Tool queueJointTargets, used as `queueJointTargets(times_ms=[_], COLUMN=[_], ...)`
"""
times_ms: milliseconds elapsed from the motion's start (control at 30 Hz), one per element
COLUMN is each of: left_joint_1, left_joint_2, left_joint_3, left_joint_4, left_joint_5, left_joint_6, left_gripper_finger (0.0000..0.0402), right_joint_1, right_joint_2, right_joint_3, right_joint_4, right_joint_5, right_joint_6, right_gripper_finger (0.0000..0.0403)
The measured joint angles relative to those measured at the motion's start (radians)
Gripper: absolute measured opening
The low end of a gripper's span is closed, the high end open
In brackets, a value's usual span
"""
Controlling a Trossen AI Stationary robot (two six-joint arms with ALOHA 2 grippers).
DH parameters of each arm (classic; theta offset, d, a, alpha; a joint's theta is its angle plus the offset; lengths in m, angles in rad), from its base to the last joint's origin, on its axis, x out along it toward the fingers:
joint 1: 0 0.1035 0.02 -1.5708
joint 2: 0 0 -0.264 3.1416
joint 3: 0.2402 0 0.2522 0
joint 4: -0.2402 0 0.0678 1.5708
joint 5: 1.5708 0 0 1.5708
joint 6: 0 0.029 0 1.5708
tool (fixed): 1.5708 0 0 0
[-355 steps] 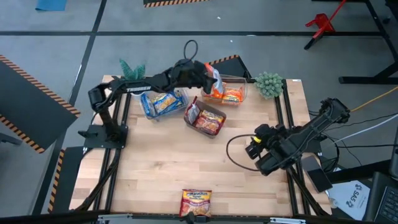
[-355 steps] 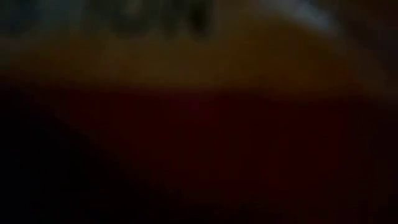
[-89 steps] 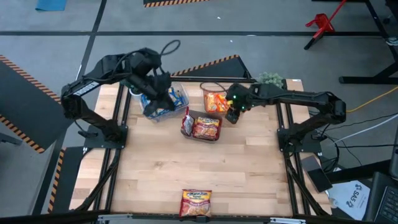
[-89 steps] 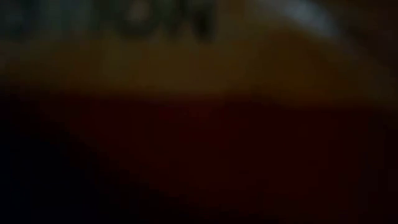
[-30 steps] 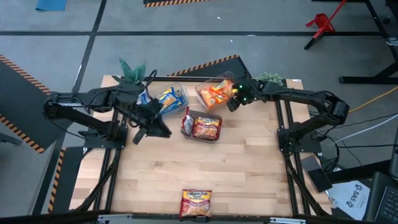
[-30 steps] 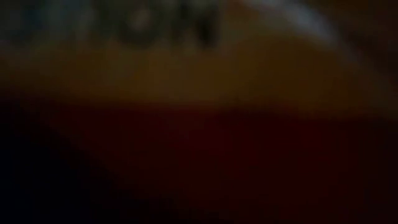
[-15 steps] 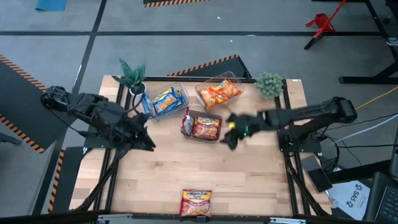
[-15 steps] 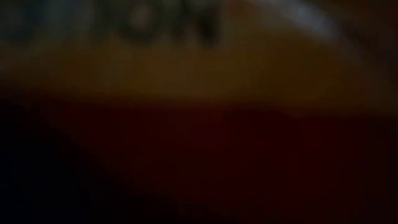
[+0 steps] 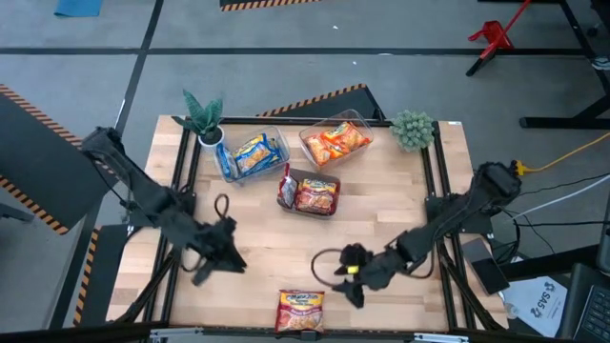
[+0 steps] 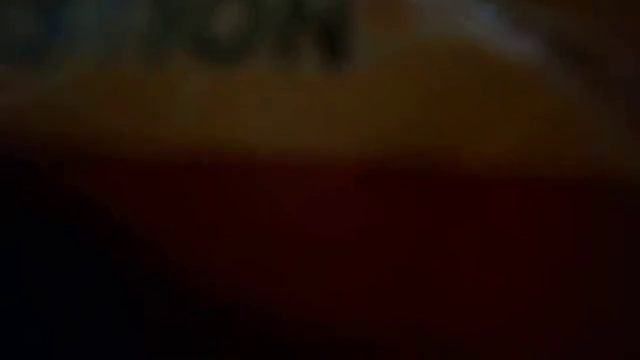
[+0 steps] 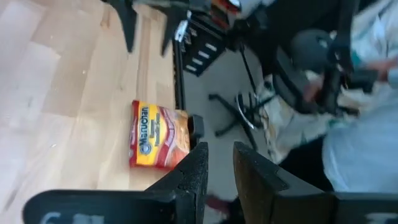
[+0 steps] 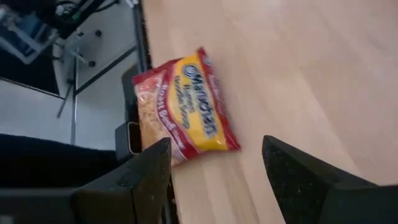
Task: Sort Maruchan noodles
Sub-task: Stack the red noodle pack on top of the red noodle pack
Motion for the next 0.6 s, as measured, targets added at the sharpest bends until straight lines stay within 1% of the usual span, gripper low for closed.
queueJointTargets(times_ms=[100,167,300,367,433,600], left_joint_1=[-0.039,-0.056,-0.084,-0.097,-0.111,-0.14], left_joint_2=[0.064,0.115,0.226,0.282,0.334,0.436], left_joint_3=[-0.085,-0.123,-0.152,-0.152,-0.152,-0.152], left_joint_4=[0.204,0.311,0.425,0.471,0.528,0.67], left_joint_5=[-0.077,-0.096,-0.118,-0.13,-0.141,-0.161], left_joint_6=[-0.04,-0.067,-0.124,-0.141,-0.163,-0.206], left_gripper_finger=[0.0069,0.0069,0.0069,0.0069,0.0069,0.0069], right_joint_1=[0.029,0.04,0.046,0.046,0.045,0.045], right_joint_2=[0.074,0.124,0.227,0.282,0.333,0.454], right_joint_3=[0.0,0.001,0.073,0.149,0.234,0.449], right_joint_4=[0.108,0.185,0.22,0.227,0.178,-0.033], right_joint_5=[0.035,0.06,0.078,0.069,0.071,0.151], right_joint_6=[-0.036,-0.055,-0.12,-0.192,-0.264,-0.341], right_gripper_finger=[0.0239,0.0239,0.0239,0.0239,0.0239,0.0239])
